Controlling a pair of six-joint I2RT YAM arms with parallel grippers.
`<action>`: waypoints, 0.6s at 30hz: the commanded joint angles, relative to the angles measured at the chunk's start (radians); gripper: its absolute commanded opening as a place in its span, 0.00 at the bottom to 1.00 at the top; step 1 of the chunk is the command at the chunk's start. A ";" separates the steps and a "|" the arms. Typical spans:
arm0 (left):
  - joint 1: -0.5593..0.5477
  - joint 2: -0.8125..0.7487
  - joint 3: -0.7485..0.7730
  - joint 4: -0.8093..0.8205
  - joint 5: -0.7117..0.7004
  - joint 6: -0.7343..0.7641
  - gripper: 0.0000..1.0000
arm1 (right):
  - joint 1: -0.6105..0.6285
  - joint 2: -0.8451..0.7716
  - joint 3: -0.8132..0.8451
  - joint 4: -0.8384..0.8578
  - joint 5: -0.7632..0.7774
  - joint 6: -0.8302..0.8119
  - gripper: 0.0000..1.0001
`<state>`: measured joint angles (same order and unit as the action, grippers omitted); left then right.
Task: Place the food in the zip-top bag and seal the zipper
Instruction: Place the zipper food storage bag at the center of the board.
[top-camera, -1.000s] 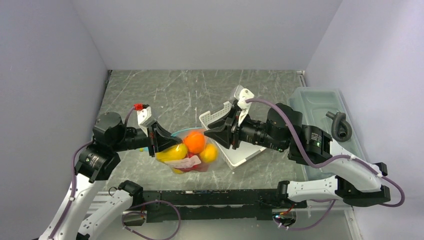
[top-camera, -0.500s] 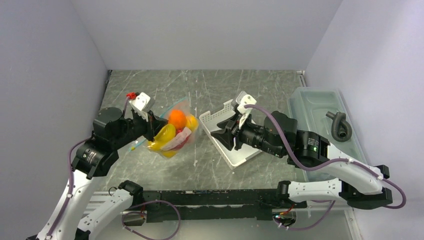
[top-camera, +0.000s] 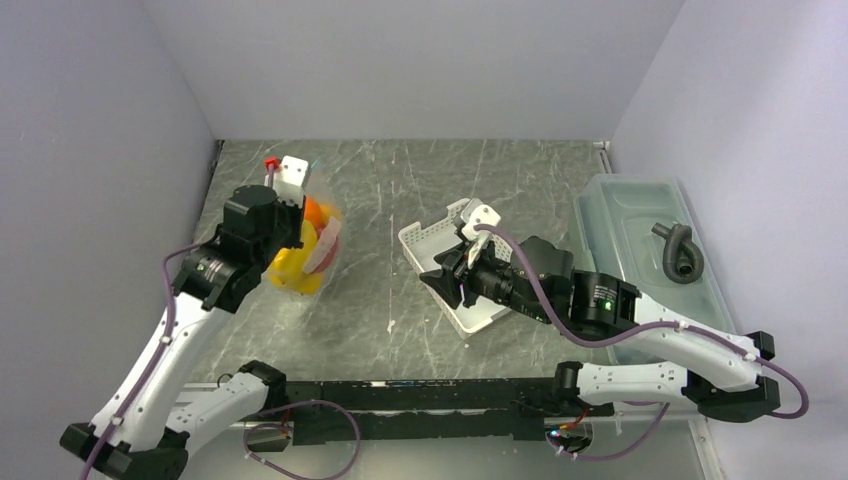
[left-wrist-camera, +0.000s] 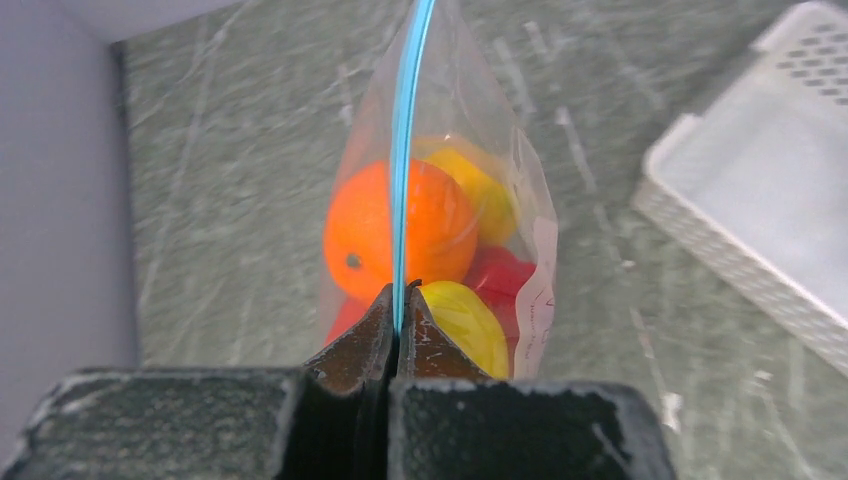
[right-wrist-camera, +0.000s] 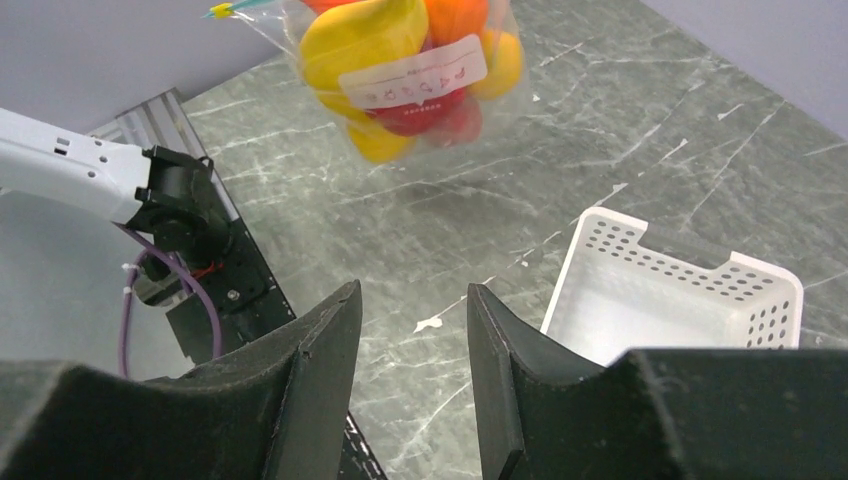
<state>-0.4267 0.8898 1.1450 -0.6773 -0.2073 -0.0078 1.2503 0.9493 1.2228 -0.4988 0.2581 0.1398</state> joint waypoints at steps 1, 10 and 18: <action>0.002 0.049 0.055 0.112 -0.274 0.092 0.00 | -0.006 -0.023 -0.036 0.095 0.006 0.015 0.47; 0.002 0.212 0.016 0.315 -0.542 0.291 0.00 | -0.009 -0.041 -0.085 0.128 -0.044 0.024 0.47; 0.000 0.459 0.002 0.304 -0.541 0.228 0.00 | -0.015 -0.084 -0.125 0.135 -0.058 0.036 0.47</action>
<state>-0.4259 1.2510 1.1404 -0.4046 -0.7128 0.2337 1.2404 0.9058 1.1110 -0.4164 0.2165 0.1581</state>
